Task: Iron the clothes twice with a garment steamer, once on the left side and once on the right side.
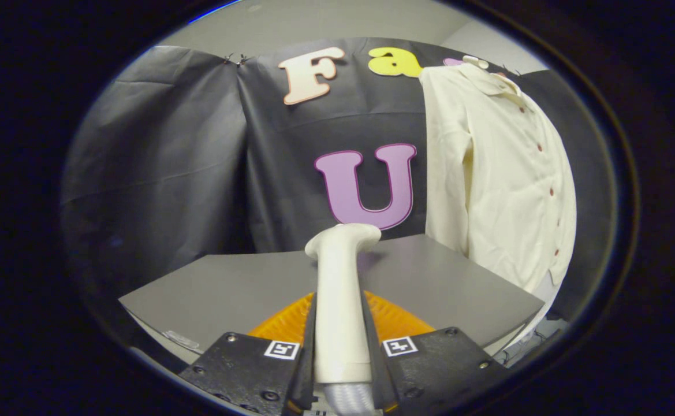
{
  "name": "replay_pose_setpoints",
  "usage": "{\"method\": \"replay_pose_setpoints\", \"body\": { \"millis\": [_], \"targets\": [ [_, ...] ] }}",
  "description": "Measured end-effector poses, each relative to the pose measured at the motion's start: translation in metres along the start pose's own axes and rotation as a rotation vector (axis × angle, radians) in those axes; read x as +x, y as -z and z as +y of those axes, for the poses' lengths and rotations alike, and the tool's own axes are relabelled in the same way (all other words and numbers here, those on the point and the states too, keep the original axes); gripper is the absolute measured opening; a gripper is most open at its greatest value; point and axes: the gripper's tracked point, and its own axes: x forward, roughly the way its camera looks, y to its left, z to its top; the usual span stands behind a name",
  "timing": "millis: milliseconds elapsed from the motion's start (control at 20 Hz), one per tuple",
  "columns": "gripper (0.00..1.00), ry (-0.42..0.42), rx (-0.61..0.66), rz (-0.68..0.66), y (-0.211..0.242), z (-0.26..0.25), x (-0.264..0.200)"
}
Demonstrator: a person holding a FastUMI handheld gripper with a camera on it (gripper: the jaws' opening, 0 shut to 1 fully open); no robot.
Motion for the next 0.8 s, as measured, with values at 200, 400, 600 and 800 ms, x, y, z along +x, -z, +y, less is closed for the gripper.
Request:
{"method": "replay_pose_setpoints", "body": {
  "millis": [200, 400, 600, 800],
  "targets": [
    [0.38, -0.028, 0.040, -0.067, -0.024, -0.013, -0.030],
    [0.38, -0.003, 0.010, -0.149, -0.055, -0.047, -0.058],
    [0.38, 0.037, -0.004, -0.252, -0.097, -0.088, -0.083],
    [0.38, 0.084, 0.011, -0.320, -0.132, -0.135, -0.096]
  ]
}}
